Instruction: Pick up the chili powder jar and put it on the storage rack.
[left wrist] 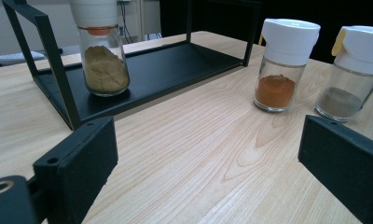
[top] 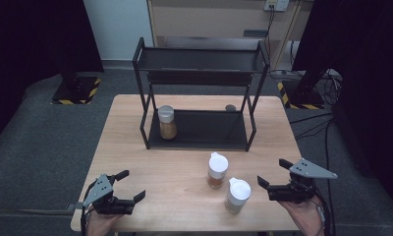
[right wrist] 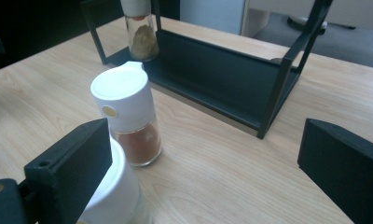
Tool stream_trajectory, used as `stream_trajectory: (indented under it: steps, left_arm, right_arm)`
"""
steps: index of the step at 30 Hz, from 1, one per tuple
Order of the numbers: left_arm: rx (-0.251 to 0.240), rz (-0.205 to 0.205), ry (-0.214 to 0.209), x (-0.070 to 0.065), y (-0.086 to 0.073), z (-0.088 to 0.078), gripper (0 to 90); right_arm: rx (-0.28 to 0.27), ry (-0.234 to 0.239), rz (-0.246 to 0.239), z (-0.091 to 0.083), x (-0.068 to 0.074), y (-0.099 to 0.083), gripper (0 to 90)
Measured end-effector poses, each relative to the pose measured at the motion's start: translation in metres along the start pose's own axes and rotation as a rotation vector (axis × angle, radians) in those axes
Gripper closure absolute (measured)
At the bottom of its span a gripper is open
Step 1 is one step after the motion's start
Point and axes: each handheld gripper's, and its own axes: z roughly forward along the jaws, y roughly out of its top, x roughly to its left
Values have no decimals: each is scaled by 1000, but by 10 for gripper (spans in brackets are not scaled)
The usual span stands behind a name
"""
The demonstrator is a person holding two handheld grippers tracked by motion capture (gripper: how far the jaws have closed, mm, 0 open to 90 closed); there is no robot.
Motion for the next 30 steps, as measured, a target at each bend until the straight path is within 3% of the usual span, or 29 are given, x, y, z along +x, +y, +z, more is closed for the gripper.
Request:
stream_trajectory:
  steps: [8, 30]
  left_arm:
    - [-1, -3, -2, 1, 0, 0, 38]
    - [-4, -3, -3, 1, -1, -1, 41]
  right_arm:
    - [17, 36, -19, 14, 5, 17, 33]
    - [131, 166, -27, 67, 13, 62, 31]
